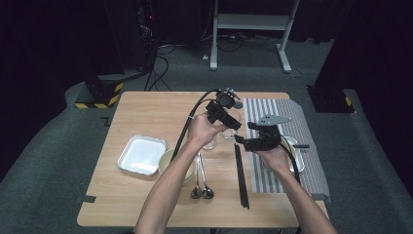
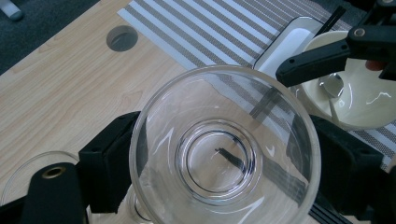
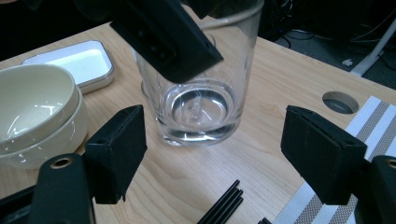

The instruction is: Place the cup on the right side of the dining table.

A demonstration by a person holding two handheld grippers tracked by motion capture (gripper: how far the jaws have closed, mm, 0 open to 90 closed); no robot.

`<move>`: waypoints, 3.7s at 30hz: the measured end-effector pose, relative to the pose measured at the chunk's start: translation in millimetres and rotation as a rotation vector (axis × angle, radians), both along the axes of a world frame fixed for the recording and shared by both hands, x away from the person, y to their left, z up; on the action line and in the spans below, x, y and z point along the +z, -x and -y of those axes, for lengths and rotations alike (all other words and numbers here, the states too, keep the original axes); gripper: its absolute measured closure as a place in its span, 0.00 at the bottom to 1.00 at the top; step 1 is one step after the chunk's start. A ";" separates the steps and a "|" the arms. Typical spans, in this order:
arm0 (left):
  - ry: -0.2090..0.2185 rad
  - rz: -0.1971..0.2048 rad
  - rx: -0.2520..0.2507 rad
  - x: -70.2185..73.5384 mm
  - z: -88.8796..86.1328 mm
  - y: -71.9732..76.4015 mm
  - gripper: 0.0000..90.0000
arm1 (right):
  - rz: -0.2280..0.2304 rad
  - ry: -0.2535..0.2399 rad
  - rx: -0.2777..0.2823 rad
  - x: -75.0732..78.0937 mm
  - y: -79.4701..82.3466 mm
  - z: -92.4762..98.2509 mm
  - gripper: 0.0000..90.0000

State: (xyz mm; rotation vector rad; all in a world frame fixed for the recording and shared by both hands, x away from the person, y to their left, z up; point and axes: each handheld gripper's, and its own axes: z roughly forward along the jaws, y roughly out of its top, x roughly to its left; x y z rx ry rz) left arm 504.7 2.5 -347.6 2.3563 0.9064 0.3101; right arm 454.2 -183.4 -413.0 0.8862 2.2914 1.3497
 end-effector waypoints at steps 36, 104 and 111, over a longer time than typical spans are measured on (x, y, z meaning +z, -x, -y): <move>0.002 -0.029 -0.029 -1.6 14.8 -4.4 0.20 | 0.022 0.032 0.016 11.0 -20.5 -25.1 0.20; 0.040 0.013 -0.029 2.9 -1.8 -1.3 0.17 | -0.004 0.119 -0.056 3.2 -27.3 -29.3 0.22; 0.060 0.023 -0.028 4.6 -8.3 2.3 0.17 | -0.011 0.122 -0.064 2.4 -28.2 -28.6 0.22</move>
